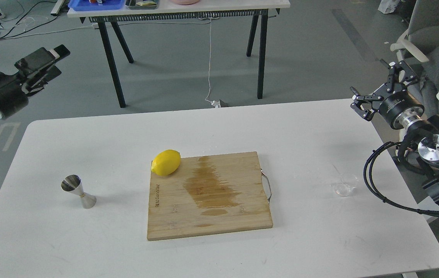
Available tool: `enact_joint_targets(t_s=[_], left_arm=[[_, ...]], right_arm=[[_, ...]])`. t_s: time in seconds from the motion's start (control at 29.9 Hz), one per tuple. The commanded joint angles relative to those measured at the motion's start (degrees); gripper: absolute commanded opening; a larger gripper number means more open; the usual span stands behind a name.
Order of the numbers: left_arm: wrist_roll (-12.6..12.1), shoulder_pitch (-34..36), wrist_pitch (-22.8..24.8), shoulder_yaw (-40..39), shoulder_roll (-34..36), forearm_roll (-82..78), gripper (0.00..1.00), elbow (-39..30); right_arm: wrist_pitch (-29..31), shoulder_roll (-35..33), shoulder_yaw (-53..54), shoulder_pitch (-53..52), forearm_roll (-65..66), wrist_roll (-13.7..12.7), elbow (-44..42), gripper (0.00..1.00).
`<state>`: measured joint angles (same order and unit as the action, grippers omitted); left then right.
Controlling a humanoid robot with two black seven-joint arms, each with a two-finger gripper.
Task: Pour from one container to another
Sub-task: 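Lower the left gripper toward the metal jigger on the table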
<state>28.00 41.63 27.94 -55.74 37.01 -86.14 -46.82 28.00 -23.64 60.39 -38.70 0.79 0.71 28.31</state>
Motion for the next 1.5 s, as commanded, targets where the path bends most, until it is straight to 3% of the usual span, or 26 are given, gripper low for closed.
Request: enact_joint_targets(t_s=[0.0,0.2,0.3,0.47,0.64,1.04,1.27,1.47], left_arm=[[0.0,-1.7,-6.1,2.2,1.6,-4.9,1.00,-3.3],[0.0,-8.1,-26.1,4.2,2.8,-4.9,1.00,-5.8],[0.0,-12.5,-31.5,3.7,4.1,-4.8,1.00,-6.8],[0.0,-21.2,-40.9,3.4,9.1,-4.8,1.00,-15.6],[0.0,-30.2,-55.9,4.3,10.8,-5.4,1.00,-20.9],[0.0,-43.3,-55.9,4.7,12.9,-11.5,1.00,-20.4],[0.0,-49.5,-55.9,4.7,12.7,-12.9,1.00,-16.5],[0.0,-51.3,-55.9,4.9,7.5,-14.8,1.00,-13.9]], right_arm=[[0.0,-0.1,0.3,0.2,0.0,0.1,0.0,0.99],[0.0,-0.1,0.3,0.9,0.0,0.1,0.0,0.99],[0.0,-0.2,0.3,1.3,0.0,0.0,0.0,0.99],[0.0,-0.7,0.3,1.5,0.0,0.1,0.0,0.99],[0.0,-0.7,0.3,1.5,0.0,0.1,0.0,0.99],[0.0,-0.7,0.3,1.6,0.0,0.1,-0.1,0.99],[0.0,-0.7,0.3,1.9,0.0,0.1,-0.1,0.99],[0.0,-0.6,0.3,2.0,0.0,0.1,0.0,0.99]])
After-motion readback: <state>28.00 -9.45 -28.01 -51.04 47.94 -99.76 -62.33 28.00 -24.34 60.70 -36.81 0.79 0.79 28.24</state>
